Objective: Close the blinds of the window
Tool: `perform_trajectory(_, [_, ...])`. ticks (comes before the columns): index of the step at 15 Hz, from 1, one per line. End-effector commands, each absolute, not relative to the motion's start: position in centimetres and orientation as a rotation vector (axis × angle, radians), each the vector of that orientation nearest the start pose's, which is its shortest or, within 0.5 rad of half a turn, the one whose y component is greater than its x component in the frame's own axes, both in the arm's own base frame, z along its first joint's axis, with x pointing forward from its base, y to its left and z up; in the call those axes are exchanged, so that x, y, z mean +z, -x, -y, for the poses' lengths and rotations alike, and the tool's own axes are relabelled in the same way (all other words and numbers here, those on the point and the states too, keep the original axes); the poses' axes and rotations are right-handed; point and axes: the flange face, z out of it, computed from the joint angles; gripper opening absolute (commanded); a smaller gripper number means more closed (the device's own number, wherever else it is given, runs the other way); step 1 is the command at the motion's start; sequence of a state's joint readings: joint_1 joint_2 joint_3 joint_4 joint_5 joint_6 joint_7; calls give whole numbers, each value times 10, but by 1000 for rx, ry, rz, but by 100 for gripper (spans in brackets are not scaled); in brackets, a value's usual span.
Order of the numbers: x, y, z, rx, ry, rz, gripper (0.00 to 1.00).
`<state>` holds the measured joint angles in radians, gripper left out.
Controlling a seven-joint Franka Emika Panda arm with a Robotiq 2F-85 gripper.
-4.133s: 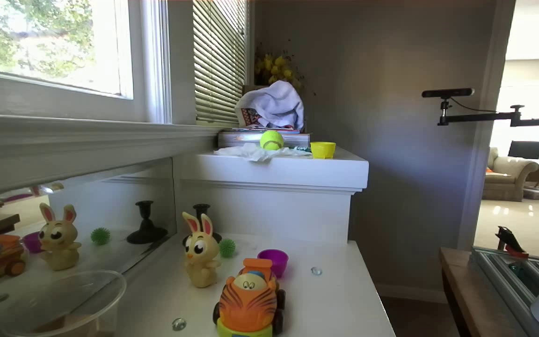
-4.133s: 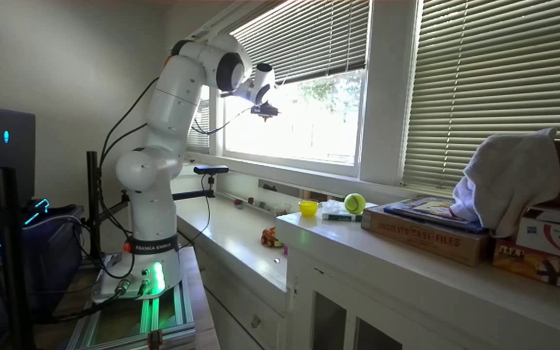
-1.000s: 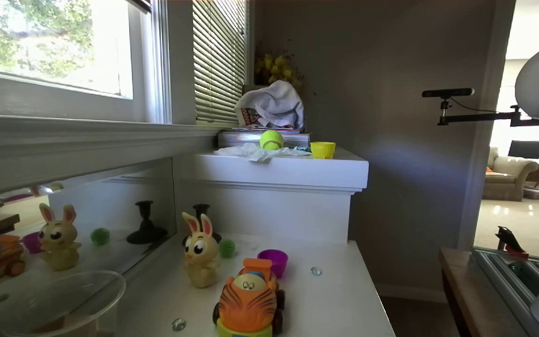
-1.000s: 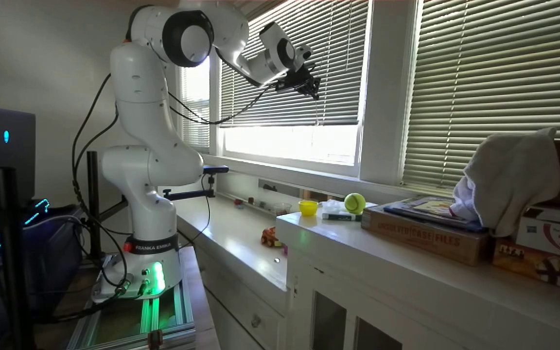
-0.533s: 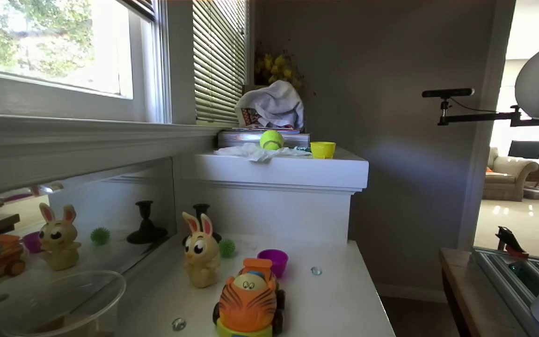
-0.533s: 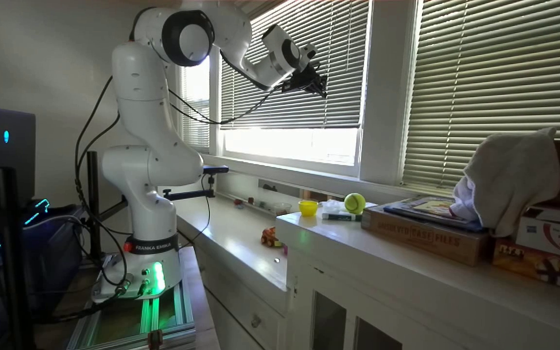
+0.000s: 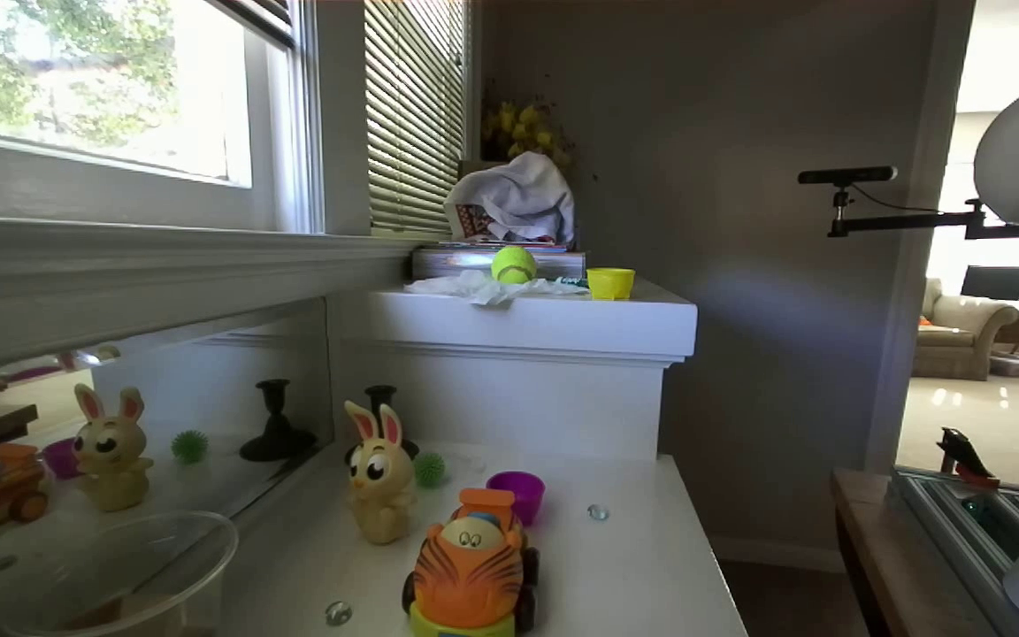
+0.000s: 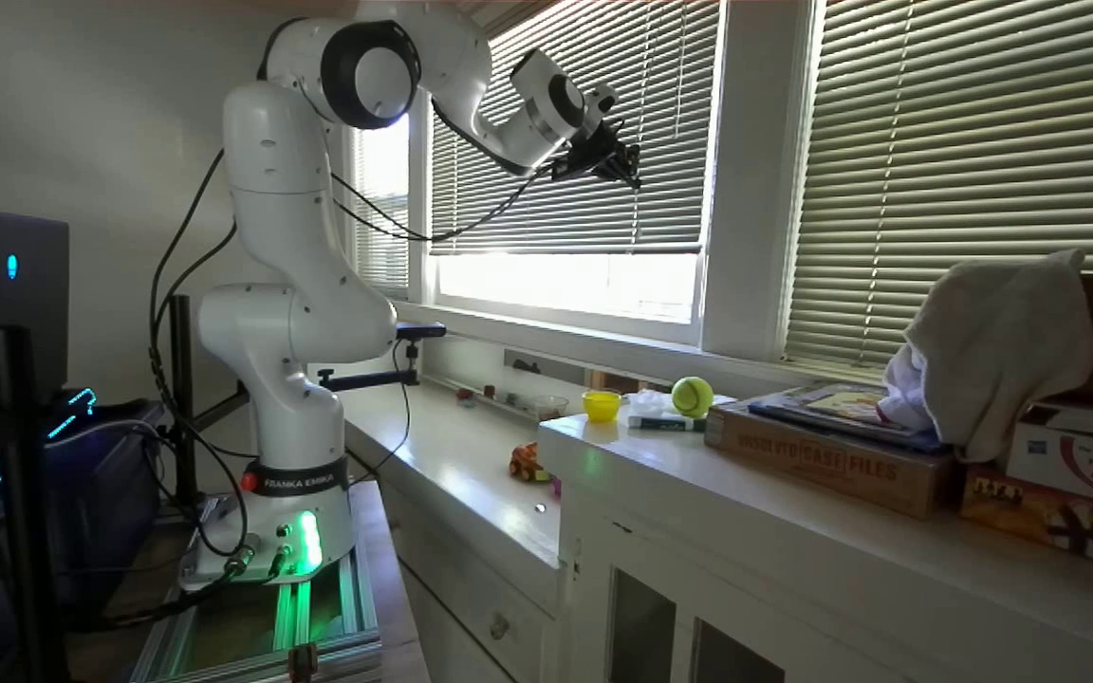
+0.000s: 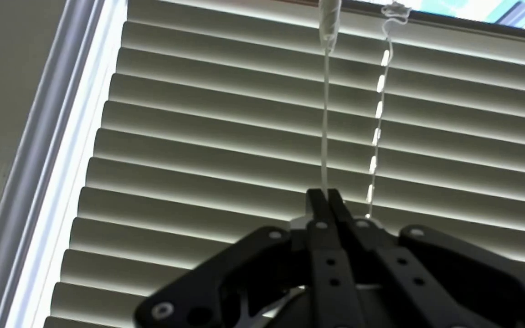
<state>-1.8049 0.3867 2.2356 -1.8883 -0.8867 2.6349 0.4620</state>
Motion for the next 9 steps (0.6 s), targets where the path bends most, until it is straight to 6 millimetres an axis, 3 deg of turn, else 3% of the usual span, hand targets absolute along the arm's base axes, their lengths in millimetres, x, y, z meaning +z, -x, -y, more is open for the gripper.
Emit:
perform_trajectory(1, [705, -513, -167, -1617, 2678, 540, 0])
perform_trajectory(5, [710, -512, -170, -1671, 2630, 582, 0])
perform_trajectory(9, [713, -513, -161, -1724, 2620, 607, 0])
